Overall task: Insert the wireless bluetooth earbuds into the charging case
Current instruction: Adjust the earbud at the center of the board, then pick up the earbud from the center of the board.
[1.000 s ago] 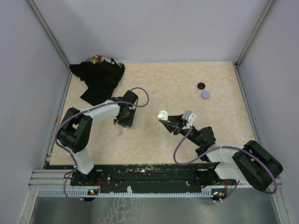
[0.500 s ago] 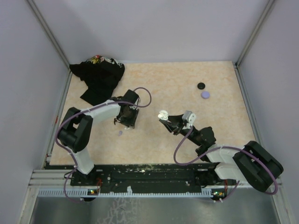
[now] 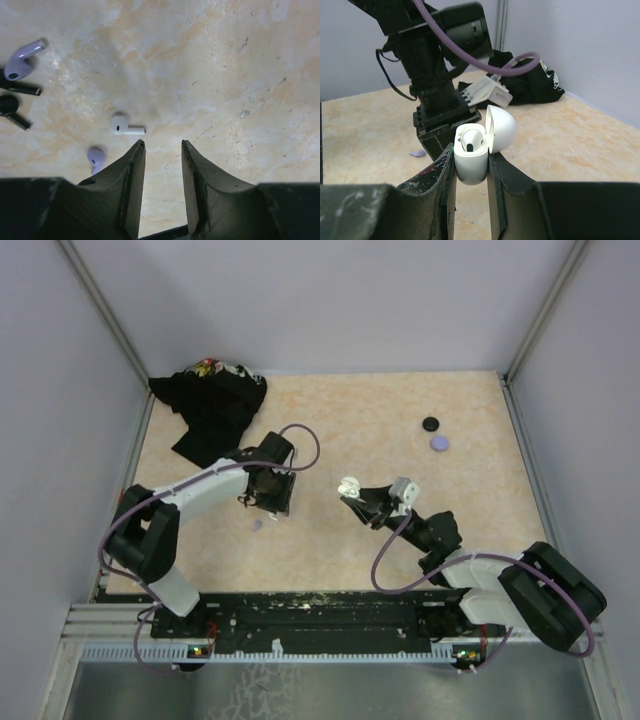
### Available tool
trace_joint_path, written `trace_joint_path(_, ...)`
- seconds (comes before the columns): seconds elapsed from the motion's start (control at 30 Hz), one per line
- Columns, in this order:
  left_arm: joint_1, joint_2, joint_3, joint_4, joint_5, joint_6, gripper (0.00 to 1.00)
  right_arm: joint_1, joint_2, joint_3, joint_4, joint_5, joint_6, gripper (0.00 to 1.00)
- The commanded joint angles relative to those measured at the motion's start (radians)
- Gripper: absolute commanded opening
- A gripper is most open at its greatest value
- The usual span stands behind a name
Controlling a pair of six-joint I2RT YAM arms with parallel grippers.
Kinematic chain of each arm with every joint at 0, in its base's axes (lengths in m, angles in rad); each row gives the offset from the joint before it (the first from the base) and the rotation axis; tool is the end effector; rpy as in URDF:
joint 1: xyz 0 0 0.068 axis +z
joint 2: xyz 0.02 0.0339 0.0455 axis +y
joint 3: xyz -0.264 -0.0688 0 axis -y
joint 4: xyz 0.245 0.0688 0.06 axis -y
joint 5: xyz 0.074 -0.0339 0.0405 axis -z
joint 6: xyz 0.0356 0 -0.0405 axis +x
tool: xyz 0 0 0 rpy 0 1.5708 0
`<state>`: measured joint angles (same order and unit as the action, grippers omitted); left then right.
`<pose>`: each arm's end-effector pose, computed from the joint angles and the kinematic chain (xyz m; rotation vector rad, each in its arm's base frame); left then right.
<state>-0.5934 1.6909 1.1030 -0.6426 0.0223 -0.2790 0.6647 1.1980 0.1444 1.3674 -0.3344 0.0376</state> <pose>0.2693 -0.1826 0.1863 0.4489 2.7974 -0.2343 0.1498 0.1323 0.2093 -0.6795 1.1292 0.8110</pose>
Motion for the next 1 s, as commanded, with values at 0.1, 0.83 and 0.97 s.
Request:
trace_joint_path(0.1,0.004,-0.091,-0.022,-0.042,-0.122,-0.118,0.42,0.003,-0.023,0.023,0.046,-0.005,0.007,0.0)
trace_joint_path(0.83,0.016,0.043,-0.017,-0.013,-0.212,-0.129,0.33,0.003,-0.029,0.021,0.041,-0.004,0.005,0.0)
trace_joint_path(0.97,0.018,0.057,-0.012,-0.009,-0.217,-0.125,0.32,0.003,-0.031,0.021,0.041,-0.005,0.005,0.0)
